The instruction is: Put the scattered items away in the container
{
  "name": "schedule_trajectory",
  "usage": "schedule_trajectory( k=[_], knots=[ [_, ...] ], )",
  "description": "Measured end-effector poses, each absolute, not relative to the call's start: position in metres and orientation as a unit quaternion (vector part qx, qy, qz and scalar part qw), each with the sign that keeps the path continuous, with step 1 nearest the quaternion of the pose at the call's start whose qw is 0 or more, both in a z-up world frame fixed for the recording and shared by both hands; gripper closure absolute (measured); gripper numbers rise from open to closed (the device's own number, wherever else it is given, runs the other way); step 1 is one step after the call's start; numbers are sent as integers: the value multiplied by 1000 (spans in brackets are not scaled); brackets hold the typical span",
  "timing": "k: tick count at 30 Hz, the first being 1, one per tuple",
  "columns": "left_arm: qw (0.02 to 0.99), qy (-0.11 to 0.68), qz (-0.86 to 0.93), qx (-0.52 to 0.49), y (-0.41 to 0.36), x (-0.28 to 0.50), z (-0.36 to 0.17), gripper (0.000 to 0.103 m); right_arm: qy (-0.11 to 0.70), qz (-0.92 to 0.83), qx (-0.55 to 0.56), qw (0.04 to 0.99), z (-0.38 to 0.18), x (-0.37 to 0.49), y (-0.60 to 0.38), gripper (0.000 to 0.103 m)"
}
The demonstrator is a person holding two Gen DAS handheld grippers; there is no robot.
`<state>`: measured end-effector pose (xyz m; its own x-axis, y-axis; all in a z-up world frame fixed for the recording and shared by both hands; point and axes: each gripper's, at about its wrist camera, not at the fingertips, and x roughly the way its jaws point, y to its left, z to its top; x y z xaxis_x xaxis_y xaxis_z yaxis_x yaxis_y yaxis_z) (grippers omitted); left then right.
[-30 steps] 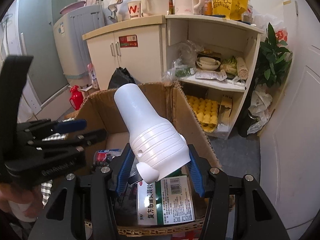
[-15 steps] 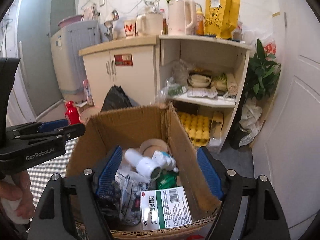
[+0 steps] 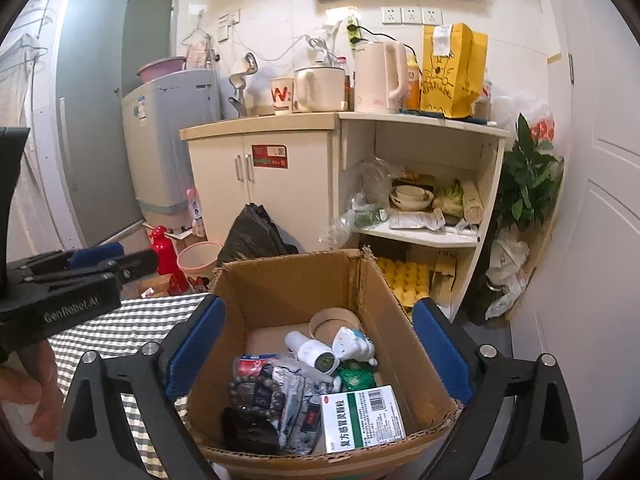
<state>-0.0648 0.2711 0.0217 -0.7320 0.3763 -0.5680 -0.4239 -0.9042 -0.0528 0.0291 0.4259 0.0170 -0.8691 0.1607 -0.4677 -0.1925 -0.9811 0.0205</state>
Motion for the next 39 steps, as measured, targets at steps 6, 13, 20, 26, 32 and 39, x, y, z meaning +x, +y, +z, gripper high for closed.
schedule_trajectory(
  k=[6, 13, 20, 26, 32, 39],
  knots=[
    [171, 30, 951, -256, 237, -48, 39, 11, 29, 974, -210, 79, 31, 45, 405, 0],
    [134, 18, 961, -239, 195, -35, 52, 0, 15, 979, -197, 53, 40, 48, 376, 0],
    [99, 17, 967, -233, 158, -28, 59, 0, 2, 981, -191, 22, 45, 45, 342, 0],
    [71, 21, 970, -233, 126, -22, 58, 0, 5, 982, -186, 1, 46, 42, 314, 0],
    [40, 19, 971, -233, 88, -16, 56, 0, -2, 981, -193, -25, 42, 34, 278, 0],
    [9, 27, 970, -242, 52, -12, 50, 0, -11, 978, -203, -48, 36, 28, 240, 0]
  ],
)
